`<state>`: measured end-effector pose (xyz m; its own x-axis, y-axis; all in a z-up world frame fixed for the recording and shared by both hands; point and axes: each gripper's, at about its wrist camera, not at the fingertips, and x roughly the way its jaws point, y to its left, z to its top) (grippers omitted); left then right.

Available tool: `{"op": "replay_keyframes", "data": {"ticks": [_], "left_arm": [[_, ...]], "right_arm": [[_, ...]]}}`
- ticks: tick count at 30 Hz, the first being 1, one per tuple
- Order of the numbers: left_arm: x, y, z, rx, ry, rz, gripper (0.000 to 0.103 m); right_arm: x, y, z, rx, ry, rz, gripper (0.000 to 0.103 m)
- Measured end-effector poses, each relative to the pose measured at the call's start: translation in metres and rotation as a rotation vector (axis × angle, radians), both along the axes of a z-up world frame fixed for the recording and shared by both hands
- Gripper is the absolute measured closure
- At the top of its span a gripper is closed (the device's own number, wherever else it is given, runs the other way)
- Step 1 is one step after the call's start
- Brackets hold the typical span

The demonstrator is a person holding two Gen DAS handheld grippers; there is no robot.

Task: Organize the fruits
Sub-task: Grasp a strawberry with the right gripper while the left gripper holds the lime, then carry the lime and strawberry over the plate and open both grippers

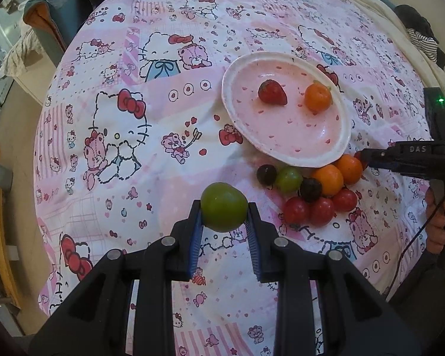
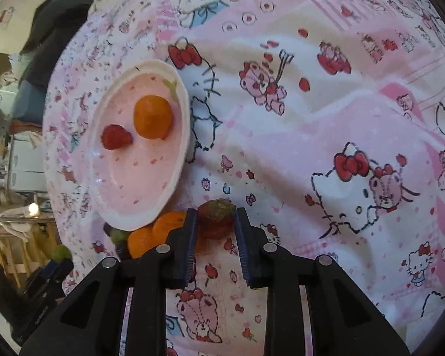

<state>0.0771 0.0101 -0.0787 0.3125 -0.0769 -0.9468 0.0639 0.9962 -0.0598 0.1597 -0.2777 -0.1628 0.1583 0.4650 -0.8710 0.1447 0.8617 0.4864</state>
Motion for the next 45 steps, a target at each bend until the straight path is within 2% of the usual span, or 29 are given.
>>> {"op": "replay_keyframes", "data": {"ticks": [2, 13, 20, 22, 23, 31, 39, 43, 45], "left_arm": [[0.0, -0.002, 0.0, 0.0, 0.001, -0.006, 0.079], [0.001, -0.012, -0.001, 0.007, -0.003, -0.038, 0.079], [0.002, -0.006, -0.003, 0.01, 0.004, -0.015, 0.079], [0.002, -0.006, -0.003, 0.009, 0.006, -0.013, 0.079], [0.003, -0.006, -0.003, 0.008, 0.007, -0.013, 0.079], [0.002, -0.007, -0.001, 0.011, -0.006, -0.016, 0.079], [0.0, -0.003, 0.004, 0.006, -0.019, -0.001, 0.079], [0.006, 0.001, 0.021, -0.044, -0.091, 0.01, 0.079], [0.015, -0.003, 0.033, -0.03, -0.146, -0.013, 0.079]], "right_arm": [[0.001, 0.003, -0.006, -0.015, 0.028, 0.0, 0.06], [0.005, 0.009, -0.005, -0.029, 0.003, 0.014, 0.06], [0.003, 0.016, -0.006, -0.096, -0.004, 0.044, 0.065], [0.002, 0.015, -0.006, -0.102, -0.01, 0.048, 0.072], [0.002, 0.014, -0.006, -0.107, -0.013, 0.05, 0.072], [-0.002, -0.004, -0.003, -0.035, -0.057, 0.014, 0.073], [-0.007, -0.019, 0.013, 0.045, -0.103, -0.046, 0.073], [-0.006, -0.022, 0.033, 0.134, -0.165, -0.067, 0.073], [-0.001, -0.016, 0.054, 0.179, -0.232, -0.051, 0.073]]}}
